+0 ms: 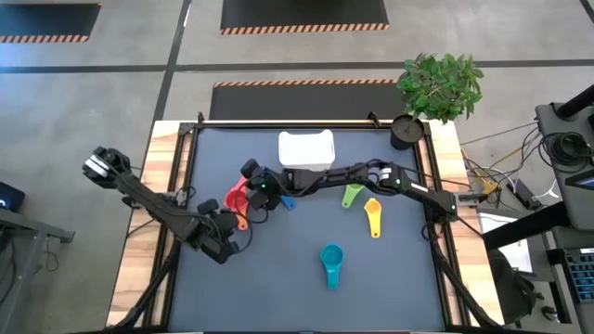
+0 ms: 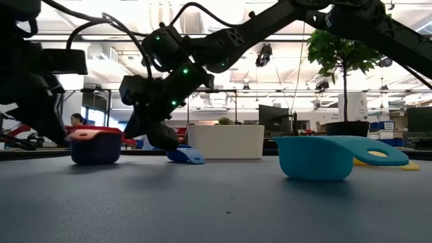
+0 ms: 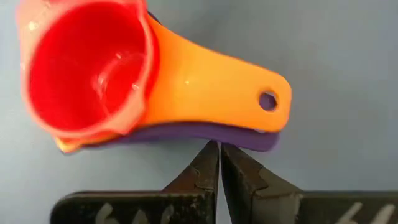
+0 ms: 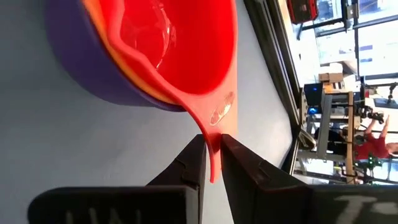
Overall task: Nest measuring cups in basket
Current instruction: Stack the red measuring cup on top of the orange measuring cup
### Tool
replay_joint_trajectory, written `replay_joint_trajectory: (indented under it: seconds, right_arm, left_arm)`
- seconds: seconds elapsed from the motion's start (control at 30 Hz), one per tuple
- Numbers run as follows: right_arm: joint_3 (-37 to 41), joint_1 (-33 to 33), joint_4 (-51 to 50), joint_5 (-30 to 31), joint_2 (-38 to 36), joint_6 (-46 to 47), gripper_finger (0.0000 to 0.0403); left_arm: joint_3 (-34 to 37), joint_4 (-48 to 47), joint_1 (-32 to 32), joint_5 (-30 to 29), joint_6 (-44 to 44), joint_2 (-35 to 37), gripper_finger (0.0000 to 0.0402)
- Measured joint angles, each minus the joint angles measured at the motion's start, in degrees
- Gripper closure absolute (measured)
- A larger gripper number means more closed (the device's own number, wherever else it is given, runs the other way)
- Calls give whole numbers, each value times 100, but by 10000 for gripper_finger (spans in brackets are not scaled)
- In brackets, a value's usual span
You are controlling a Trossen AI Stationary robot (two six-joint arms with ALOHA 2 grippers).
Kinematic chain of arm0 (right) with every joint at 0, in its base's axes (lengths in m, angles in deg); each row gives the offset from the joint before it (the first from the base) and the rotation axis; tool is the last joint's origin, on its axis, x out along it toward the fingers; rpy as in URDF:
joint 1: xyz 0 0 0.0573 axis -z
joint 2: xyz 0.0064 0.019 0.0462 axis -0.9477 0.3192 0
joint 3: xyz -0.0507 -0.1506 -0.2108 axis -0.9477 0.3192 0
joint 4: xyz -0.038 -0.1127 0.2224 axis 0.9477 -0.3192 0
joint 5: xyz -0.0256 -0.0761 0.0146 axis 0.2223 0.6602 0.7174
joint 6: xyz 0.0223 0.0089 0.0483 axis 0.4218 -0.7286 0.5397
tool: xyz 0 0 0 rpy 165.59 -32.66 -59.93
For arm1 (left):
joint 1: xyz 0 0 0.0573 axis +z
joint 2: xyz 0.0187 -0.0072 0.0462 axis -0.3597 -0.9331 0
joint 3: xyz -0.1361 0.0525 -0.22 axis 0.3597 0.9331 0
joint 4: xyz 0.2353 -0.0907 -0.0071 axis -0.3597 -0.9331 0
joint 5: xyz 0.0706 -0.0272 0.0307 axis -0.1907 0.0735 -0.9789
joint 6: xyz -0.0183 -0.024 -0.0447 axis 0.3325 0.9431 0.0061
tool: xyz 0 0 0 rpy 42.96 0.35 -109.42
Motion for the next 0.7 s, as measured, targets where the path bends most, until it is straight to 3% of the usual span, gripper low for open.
replay_joint_trajectory:
  seconds: [0.4, 0.7]
  right_arm:
    - [0, -80, -251, -7, -1, 171, 366]
    - [0, -113, -339, 108, -7, 508, 304]
  left_arm:
    - [-27, 363, 117, -541, 81, -197, 402]
    - [8, 365, 123, -444, 368, -196, 402]
